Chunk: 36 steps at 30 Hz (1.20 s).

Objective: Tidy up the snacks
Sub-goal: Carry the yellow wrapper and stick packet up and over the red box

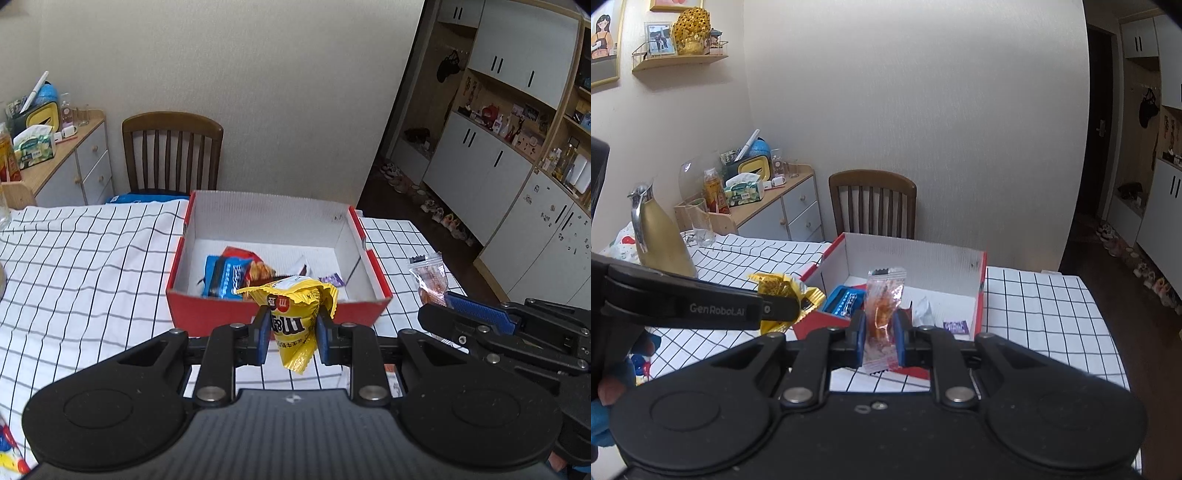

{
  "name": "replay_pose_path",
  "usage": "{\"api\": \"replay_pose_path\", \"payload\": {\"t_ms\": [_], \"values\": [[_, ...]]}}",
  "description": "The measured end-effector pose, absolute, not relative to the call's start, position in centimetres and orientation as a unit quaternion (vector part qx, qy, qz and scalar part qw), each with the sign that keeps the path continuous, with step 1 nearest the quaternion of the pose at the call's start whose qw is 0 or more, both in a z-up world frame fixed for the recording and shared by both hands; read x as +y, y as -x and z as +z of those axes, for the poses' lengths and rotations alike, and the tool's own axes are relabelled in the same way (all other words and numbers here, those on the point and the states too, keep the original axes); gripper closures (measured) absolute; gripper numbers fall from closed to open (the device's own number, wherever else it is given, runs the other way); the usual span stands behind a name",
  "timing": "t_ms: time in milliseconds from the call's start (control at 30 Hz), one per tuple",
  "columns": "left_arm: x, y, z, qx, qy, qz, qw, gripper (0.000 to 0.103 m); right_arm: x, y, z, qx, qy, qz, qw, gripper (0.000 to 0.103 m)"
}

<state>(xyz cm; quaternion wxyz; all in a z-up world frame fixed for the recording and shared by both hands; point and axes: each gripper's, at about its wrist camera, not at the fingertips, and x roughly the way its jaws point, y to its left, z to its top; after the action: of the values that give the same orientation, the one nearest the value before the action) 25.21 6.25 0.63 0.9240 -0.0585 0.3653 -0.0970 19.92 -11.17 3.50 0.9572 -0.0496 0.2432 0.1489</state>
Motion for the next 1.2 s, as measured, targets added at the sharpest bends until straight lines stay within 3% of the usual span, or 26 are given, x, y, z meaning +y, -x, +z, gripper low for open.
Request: {"api": "replay_pose_path", "payload": {"t_ms": [1200], "values": [[8.5, -36.2, -3.6, 0.405, 0.03, -0.077, 0.91, 0.079, -10.9, -34.0, -1.6, 0.338, 0.036, 0.09, 0.936, 0.088]]}}
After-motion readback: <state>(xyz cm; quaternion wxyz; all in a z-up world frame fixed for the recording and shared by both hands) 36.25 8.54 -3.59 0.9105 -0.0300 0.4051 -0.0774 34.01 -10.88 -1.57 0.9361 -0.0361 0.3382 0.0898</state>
